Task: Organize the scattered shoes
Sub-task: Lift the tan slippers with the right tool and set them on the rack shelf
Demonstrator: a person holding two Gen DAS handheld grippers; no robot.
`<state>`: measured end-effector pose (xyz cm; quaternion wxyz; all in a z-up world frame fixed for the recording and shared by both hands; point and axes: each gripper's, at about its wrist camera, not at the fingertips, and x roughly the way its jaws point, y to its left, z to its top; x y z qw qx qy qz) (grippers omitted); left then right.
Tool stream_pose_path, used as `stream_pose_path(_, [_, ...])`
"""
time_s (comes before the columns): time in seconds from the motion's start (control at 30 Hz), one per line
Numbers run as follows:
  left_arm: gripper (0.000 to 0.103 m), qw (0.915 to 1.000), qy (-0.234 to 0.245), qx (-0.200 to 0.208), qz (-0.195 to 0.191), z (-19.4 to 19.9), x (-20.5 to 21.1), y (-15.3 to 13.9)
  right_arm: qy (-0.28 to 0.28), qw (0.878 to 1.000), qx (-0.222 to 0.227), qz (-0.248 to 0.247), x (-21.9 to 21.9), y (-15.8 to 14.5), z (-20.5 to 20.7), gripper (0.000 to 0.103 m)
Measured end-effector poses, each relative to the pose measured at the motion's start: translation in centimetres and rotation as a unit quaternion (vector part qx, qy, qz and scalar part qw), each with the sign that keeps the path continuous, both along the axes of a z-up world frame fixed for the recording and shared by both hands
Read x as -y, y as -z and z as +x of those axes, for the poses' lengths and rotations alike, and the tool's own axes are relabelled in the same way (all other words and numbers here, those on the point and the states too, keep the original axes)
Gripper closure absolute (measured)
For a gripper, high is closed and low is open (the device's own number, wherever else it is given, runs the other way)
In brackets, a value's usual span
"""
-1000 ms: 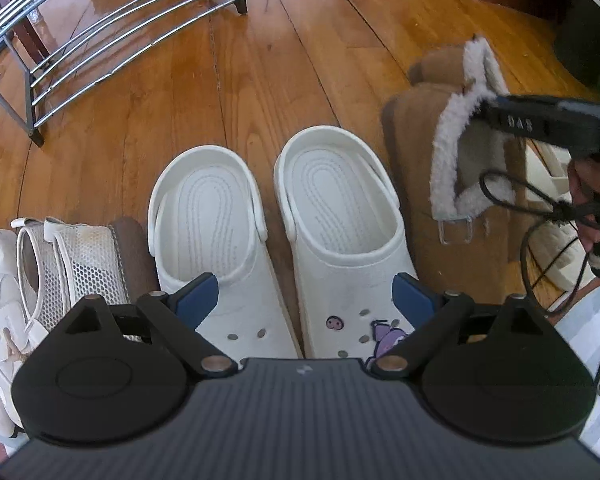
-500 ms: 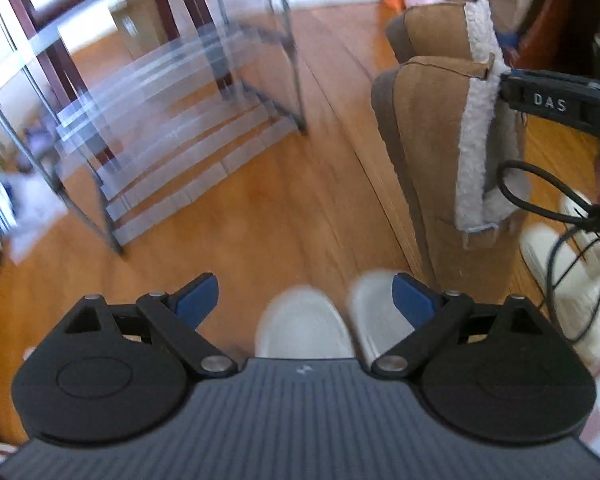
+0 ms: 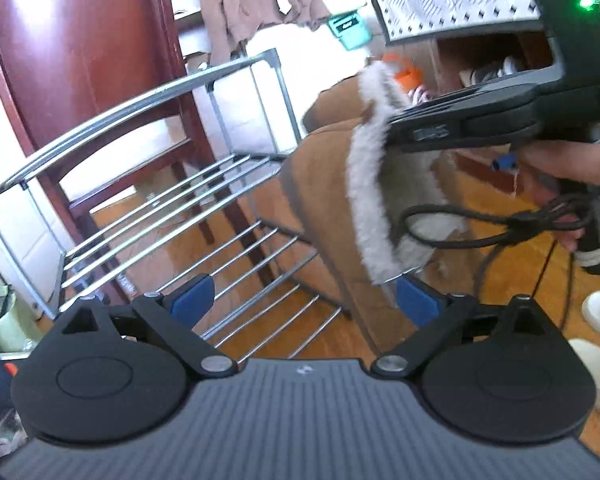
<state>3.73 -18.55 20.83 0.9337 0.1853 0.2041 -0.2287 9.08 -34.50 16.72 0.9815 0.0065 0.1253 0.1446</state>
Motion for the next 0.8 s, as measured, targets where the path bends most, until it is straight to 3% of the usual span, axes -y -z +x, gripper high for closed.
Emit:
stream_pose_path(0.33, [0.004,0.9981,-0.009,0.015,-0.058,3.2,-1.0,-3.8,-0.017,1.000,0.011,0.009,-0.9,-5.0,2.4,0.092])
stream_pose_path(0.6, [0.004,0.9927,-0.019,0.030,-0.115,7.3,-3.3,-9.1,-0.007,1.000,0.026,-0.007,-2.8,-12.6,7.2,0.092])
stream_pose_path(0.8, [0.004,0.9905,-0.032,0.023,-0.131,11.9,-6.7,-14.0,0.008,0.999,0.038,-0.026,-6.1,-20.1,13.3,0.092])
